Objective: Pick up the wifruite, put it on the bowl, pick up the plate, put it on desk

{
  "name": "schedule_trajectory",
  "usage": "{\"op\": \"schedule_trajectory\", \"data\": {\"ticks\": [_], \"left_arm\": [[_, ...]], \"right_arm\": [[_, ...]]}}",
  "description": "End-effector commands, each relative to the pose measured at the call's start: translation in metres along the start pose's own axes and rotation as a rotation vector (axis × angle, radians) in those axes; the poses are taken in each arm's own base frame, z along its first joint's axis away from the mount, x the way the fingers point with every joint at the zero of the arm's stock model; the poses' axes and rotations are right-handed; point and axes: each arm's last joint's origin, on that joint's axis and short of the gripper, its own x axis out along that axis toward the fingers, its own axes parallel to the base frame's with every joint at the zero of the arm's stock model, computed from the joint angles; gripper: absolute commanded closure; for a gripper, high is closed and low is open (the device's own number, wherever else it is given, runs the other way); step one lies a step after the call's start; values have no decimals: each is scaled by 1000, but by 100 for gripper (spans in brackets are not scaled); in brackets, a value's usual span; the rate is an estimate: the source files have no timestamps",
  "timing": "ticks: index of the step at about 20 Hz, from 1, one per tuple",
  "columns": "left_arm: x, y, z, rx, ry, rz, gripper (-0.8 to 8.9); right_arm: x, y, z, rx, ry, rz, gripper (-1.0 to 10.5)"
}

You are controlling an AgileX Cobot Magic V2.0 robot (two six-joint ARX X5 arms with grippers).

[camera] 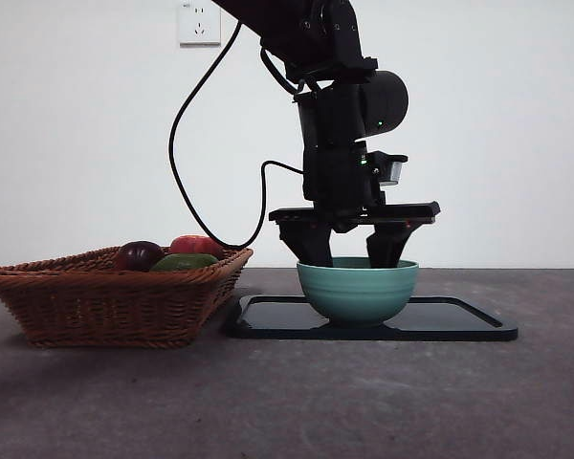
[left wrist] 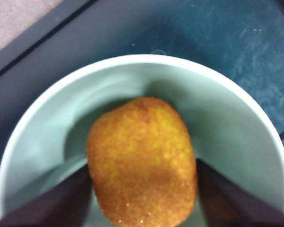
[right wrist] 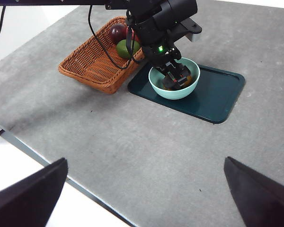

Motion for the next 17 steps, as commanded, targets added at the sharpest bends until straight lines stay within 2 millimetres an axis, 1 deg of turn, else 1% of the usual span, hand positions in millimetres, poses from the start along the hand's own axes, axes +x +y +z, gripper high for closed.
{"op": "schedule_trajectory", "data": {"ticks": [1,4,6,8,10,14,16,17], "left_arm": [[9,-6,5,1,-27,-6,574],[-1,-4,10,-3,-50,-8,573],[-16,-4,14,-5,-58,-9,573],[-36,-3,18,-27,-67,-10,573],[-61,-4,21,-33,-79,-13,573],[-113,-1,16,-23,-82,-13,573],[-131,1,17,-31,-131,-18,573],[-139,5,17,-51,-153,-20,573]], "right_arm": [[-2,1,2,-10,-13,6,395],[-2,1,2,-10,-13,6,395],[-2,1,2,-11,-13,6,395],[-2,1,2,-10,-13,6,395],[-2,1,2,-10,-13,6,395],[-2,1,2,-12,-13,5,395],[-2,0,2,-14,-14,2,395],[-2,0,2,-14,-14,2,395]]}}
